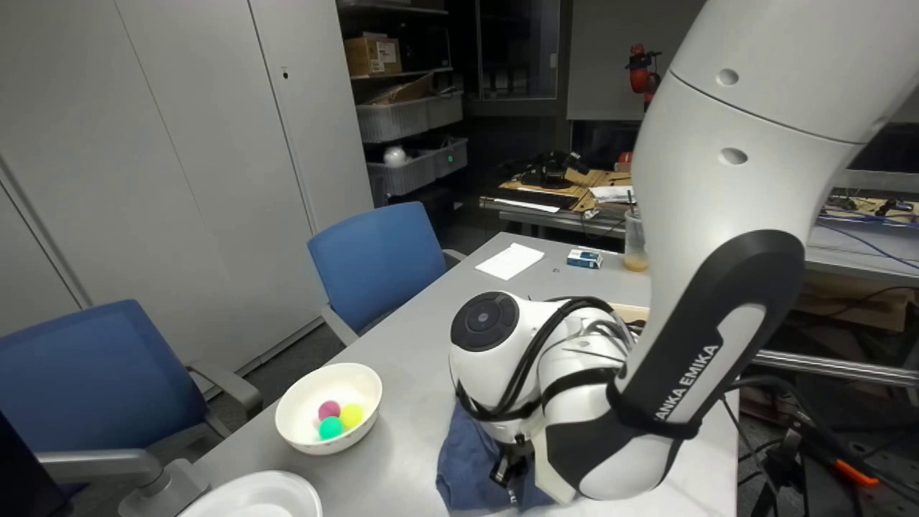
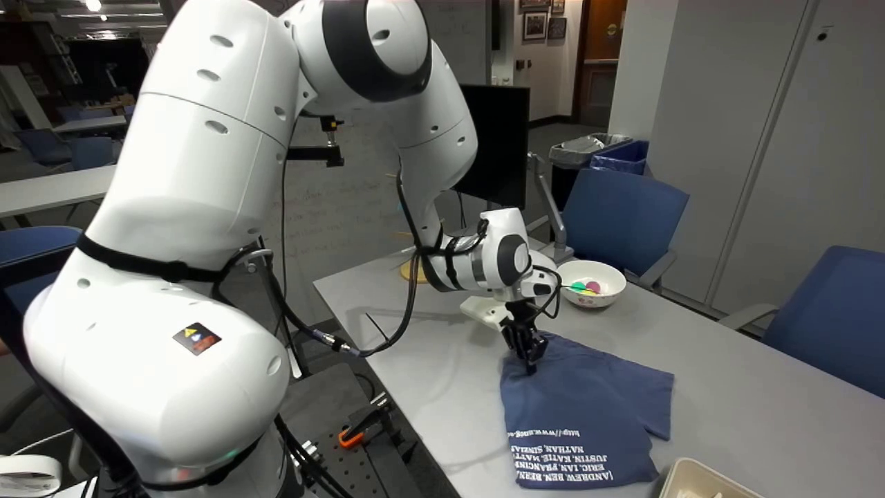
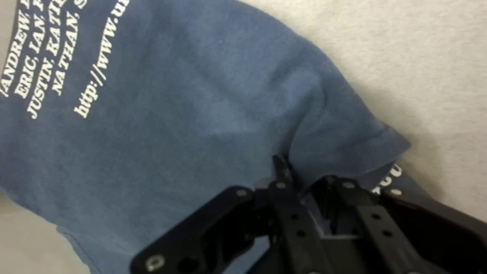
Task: Unfold the shirt on the table.
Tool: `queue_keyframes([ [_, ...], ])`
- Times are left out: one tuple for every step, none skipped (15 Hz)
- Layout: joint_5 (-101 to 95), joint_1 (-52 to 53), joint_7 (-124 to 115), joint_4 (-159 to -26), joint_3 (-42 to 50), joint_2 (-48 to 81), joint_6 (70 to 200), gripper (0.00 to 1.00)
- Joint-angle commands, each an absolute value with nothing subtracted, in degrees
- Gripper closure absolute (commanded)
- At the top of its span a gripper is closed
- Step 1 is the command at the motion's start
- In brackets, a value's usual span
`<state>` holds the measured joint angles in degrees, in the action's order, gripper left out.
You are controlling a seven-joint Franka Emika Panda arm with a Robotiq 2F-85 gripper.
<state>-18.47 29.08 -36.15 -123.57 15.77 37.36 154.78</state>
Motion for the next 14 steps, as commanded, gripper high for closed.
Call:
queue_keyframes([
  [-20.50,30.49,-37.31,-122.86,16.36,36.67,153.56,1.00],
  [-20.49,30.30,-35.89,-123.06,15.74,35.42,151.90,1.00],
  [-20.95,30.39,-34.84,-123.36,15.58,34.13,150.29,1.00],
  [-21.57,30.16,-33.27,-123.83,15.21,32.27,148.13,0.99],
  [-22.60,29.91,-32.05,-124.06,14.85,30.73,145.88,0.99],
  [-24.03,29.39,-30.43,-124.55,14.45,28.46,143.33,0.99],
  [-25.80,29.14,-29.64,-124.64,14.42,26.59,140.58,0.99],
  [-28.32,28.81,-28.80,-124.97,14.65,24.12,137.48,0.99],
  [-30.73,28.17,-28.48,-125.10,14.46,22.02,134.81,0.99],
  [-33.67,27.19,-28.57,-125.58,14.47,19.43,132.34,0.99],
  [-36.40,26.00,-28.85,-125.96,14.17,17.17,130.14,0.99],
  [-39.93,25.01,-30.05,-126.06,13.74,14.98,127.28,0.99],
  [-43.56,23.73,-31.27,-126.33,13.30,12.91,124.23,0.99],
  [-46.96,22.02,-31.96,-126.72,12.63,11.15,121.57,0.99],
])
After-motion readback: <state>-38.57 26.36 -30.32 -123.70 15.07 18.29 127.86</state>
